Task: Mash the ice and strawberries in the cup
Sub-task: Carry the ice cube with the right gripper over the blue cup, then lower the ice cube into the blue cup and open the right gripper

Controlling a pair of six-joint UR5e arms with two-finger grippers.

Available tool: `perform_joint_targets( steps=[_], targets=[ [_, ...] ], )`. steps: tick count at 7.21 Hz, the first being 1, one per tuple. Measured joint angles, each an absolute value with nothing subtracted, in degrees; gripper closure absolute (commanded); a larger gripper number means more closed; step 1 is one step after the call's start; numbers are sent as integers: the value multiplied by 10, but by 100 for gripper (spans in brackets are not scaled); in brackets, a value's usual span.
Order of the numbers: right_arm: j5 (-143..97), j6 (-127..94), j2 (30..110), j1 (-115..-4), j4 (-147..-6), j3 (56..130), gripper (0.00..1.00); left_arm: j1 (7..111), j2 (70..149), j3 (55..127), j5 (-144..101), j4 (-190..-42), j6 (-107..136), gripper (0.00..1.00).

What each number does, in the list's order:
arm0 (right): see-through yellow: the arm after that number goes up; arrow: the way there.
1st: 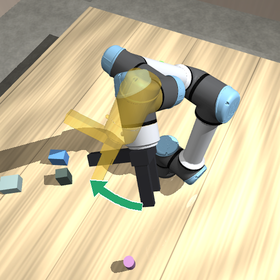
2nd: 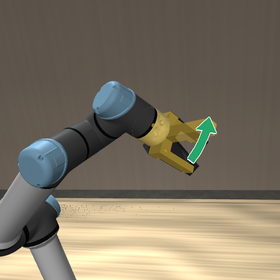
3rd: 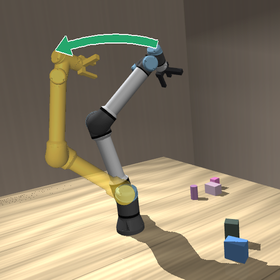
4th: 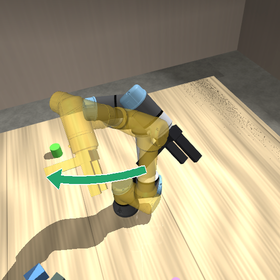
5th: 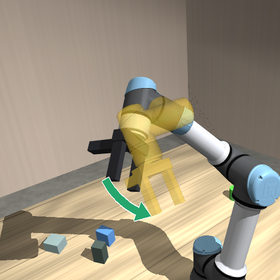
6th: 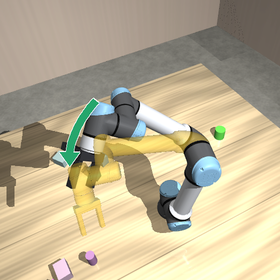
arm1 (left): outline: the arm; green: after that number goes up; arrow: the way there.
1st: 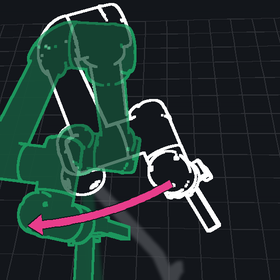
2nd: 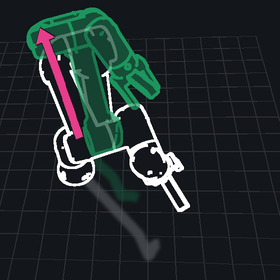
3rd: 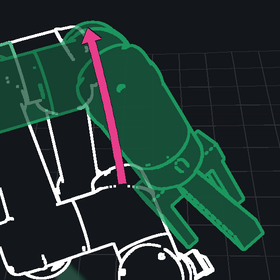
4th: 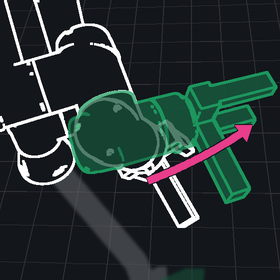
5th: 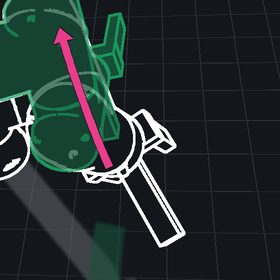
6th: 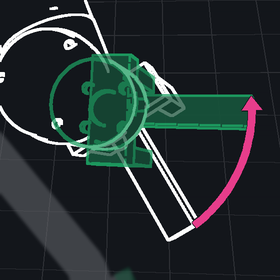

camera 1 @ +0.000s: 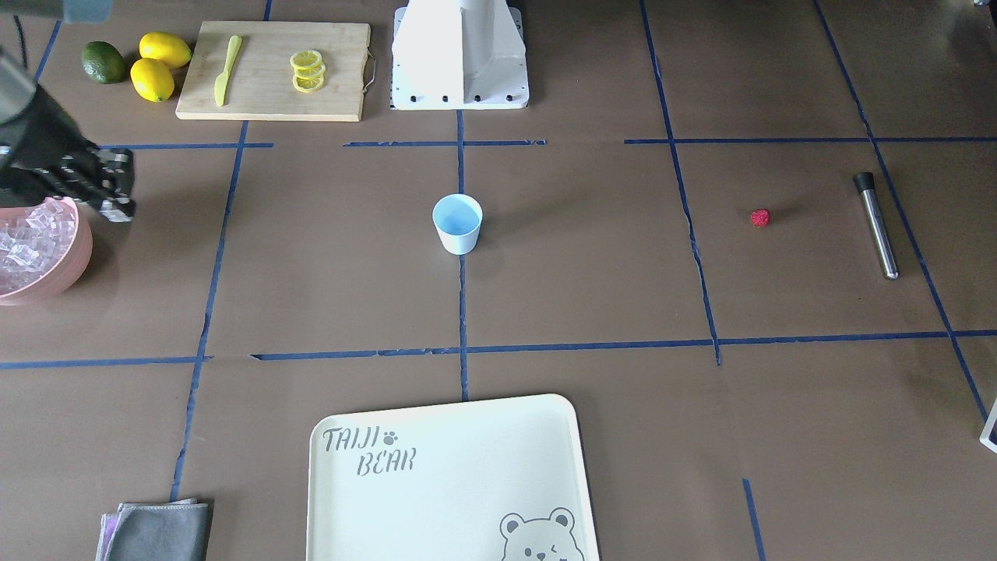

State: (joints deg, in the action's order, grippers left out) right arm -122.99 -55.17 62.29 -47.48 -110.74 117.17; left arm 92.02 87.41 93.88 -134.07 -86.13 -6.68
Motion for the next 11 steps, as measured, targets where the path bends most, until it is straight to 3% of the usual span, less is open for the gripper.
perform_joint_targets(
  steps=[4,9,11],
  targets=[
    [-1075,-750,435,-283,-1054,1011,100,920,874,936,-1341,-862,-67,0],
    [-1041,-778,402,-254,-1019,940,96,920,874,935,-1340,-862,-68,0],
    [-1034,-777,402,-254,-1018,938,82,920,874,934,-1340,-862,-68,0]
  ],
)
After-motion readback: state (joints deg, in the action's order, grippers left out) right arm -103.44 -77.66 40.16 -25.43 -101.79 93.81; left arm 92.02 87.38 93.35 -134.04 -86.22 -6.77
